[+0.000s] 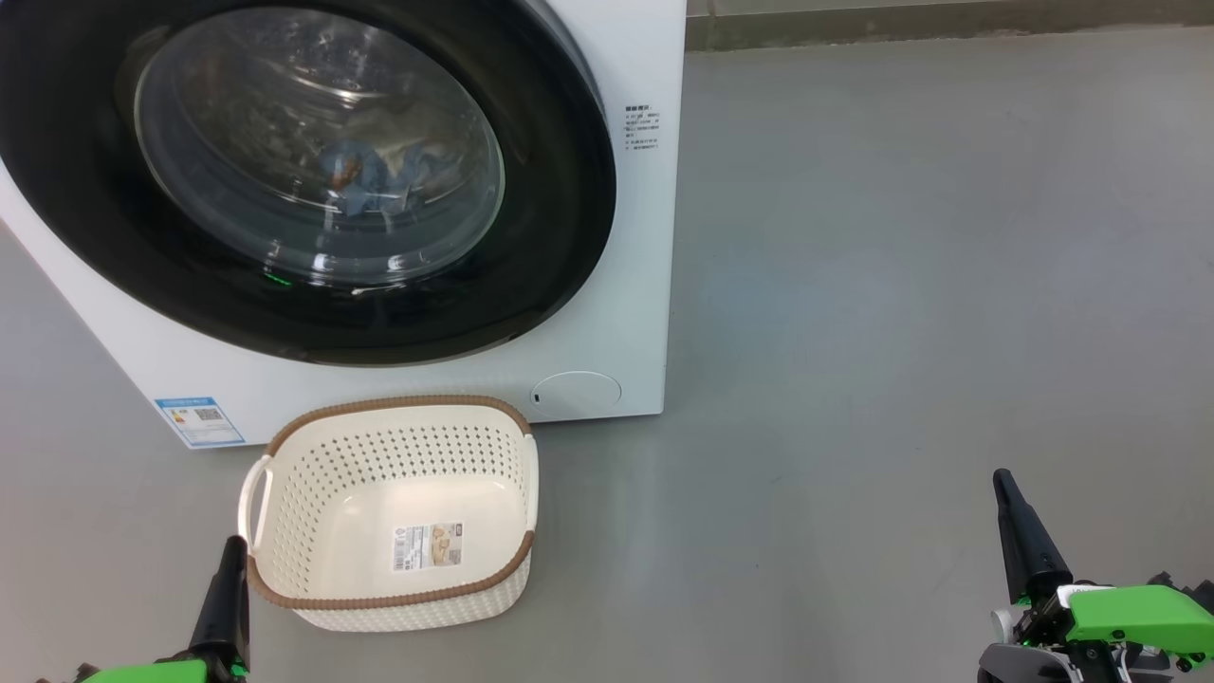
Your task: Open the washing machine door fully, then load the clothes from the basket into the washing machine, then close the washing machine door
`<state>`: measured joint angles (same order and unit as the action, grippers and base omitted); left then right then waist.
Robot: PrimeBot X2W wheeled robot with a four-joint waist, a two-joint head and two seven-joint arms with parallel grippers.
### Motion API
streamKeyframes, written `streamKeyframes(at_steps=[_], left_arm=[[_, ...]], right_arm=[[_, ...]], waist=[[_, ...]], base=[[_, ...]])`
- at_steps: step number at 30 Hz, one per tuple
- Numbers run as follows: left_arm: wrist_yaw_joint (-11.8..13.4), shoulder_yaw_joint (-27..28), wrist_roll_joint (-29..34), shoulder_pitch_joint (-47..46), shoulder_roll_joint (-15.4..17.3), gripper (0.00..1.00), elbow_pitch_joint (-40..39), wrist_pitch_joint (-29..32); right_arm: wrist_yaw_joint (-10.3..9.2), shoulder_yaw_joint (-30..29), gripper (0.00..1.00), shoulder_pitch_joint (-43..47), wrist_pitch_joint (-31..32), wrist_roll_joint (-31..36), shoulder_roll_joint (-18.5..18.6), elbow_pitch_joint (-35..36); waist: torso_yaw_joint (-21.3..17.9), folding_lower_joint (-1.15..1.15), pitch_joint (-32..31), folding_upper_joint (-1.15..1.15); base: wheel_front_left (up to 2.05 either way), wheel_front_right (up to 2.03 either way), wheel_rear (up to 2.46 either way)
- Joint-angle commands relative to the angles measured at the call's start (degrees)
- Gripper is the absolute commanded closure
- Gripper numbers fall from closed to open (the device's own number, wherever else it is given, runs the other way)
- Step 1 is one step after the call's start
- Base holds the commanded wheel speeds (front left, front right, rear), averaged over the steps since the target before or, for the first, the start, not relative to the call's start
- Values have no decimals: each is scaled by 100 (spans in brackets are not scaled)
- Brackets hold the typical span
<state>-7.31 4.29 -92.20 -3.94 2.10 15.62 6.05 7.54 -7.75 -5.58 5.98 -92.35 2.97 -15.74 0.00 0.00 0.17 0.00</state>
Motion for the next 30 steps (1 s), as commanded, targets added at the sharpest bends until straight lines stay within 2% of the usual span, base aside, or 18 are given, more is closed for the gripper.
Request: streamKeyframes(at_steps=[1,30], left_arm=[[-18,205,-11,-224,94,100,-156,30],[-18,214,-3,-224,88,100,-156,37]], right_arm=[[-5,139,100,-59,38,5,6,172],[-5,131,100,-60,44,12,0,172]], waist=[[0,0,0,0],[0,0,0,0]], base=[[0,0,0],[0,0,0]])
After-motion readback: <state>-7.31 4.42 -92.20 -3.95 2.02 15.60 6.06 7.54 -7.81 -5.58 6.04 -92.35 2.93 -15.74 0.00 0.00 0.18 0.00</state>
